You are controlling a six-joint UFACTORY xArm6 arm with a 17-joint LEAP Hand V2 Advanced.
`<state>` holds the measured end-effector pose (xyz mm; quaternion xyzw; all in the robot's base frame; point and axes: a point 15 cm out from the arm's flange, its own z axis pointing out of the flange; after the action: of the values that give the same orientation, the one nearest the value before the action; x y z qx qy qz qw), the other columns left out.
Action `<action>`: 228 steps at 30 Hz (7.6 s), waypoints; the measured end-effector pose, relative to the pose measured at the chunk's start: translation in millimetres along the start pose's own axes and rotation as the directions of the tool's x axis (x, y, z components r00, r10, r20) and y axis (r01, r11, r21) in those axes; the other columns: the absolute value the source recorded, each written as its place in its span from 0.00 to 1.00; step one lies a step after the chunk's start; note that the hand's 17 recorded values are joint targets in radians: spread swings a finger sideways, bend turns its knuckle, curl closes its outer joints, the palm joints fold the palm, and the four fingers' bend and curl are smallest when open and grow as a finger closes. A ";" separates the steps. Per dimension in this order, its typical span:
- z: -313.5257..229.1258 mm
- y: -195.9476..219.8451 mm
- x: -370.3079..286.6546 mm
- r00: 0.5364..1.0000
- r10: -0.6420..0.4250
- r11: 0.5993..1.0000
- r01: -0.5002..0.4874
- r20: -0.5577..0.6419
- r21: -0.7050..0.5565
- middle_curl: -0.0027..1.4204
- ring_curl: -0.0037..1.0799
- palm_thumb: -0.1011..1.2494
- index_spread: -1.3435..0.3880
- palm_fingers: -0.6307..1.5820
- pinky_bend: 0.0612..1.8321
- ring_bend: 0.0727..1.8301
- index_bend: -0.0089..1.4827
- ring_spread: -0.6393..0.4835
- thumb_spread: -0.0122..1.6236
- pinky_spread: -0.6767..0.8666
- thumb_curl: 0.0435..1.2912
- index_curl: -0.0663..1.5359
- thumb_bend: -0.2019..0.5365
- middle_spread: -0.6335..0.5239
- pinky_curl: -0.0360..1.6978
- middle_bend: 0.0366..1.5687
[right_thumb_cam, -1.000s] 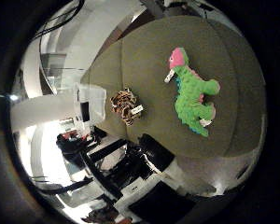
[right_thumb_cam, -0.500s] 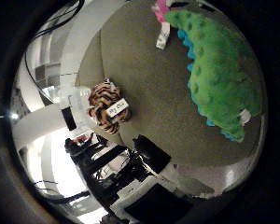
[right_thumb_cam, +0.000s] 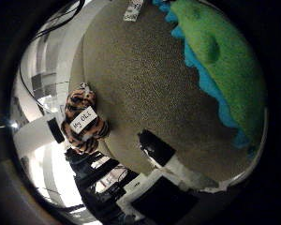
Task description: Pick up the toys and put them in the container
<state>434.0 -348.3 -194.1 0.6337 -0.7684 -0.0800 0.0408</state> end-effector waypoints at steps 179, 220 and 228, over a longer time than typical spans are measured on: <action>-23.3 10.2 -231.0 0.939 -0.343 0.937 0.342 -0.004 0.066 0.30 0.32 0.56 0.58 0.82 0.44 0.36 0.15 0.45 0.66 0.50 0.24 0.25 0.25 0.42 0.02 0.29; -393.2 142.9 -568.6 0.766 -0.636 0.735 0.638 -0.096 0.228 0.45 0.56 0.85 0.65 0.83 0.78 0.79 0.81 0.41 0.66 0.33 0.45 0.48 0.26 0.45 0.41 0.85; -403.8 144.9 -652.9 0.718 -0.687 0.626 0.663 -0.113 0.410 0.44 0.56 0.72 0.63 0.73 0.78 0.75 0.67 0.39 0.60 0.30 0.43 0.46 0.21 0.44 0.43 0.82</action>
<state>486.5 289.7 253.8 0.8656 -0.4734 0.0617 -0.1512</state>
